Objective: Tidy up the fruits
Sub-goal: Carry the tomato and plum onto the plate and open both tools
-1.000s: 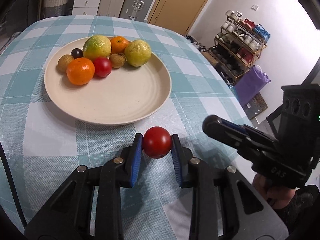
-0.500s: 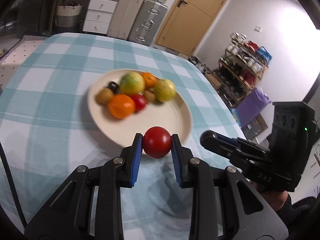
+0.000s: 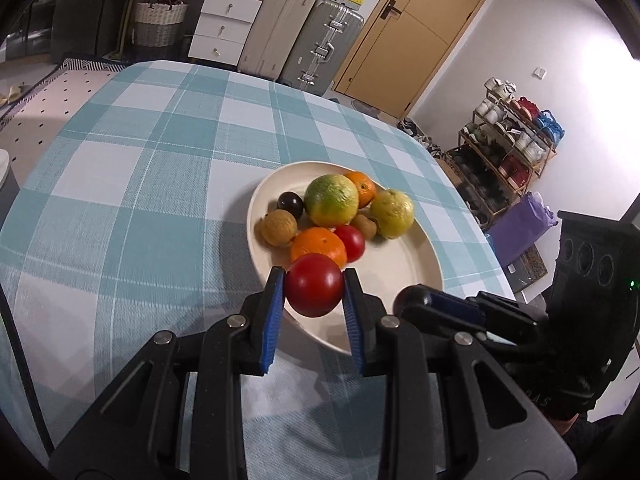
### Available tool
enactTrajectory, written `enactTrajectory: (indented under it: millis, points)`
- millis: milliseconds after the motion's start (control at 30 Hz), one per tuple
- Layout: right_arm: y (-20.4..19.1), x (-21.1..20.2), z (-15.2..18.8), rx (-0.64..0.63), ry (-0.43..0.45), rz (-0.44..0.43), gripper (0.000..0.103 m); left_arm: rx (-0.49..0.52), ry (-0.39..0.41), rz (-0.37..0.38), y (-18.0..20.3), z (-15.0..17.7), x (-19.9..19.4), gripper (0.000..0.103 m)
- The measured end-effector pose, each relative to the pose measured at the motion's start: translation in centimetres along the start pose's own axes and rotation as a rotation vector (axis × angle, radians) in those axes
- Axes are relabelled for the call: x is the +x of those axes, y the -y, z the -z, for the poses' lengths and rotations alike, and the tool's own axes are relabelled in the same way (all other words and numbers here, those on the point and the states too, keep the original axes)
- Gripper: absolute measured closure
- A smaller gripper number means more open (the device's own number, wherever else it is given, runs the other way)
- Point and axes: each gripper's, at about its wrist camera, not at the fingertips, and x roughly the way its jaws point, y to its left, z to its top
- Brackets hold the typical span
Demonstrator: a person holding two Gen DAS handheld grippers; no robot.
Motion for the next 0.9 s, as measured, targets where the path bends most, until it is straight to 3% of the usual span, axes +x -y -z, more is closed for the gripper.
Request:
enactTrajectory:
  millis: [300,767,800,900]
  points:
    - [-0.3,3.6,-1.1,-0.003,-0.049,-0.036,0.078,0.007,-0.024,0.003,-1.0,-1.5,2.3,0.078]
    - [-0.3,5.5,-1.7,0.005,-0.069,-0.040,0.077,0.003,-0.057,0.010,-1.1,-2.6,3.7,0.077]
    - [-0.2,5.5,-1.8,0.008,-0.068,-0.039,0.074,-0.001,-0.061,0.008,-1.1,-2.7,3.8,0.077]
    - [0.0,5.1,-1.9,0.022,-0.046,-0.038,0.050,-0.002,-0.076,0.001,-1.0,-2.9,3.8,0.074]
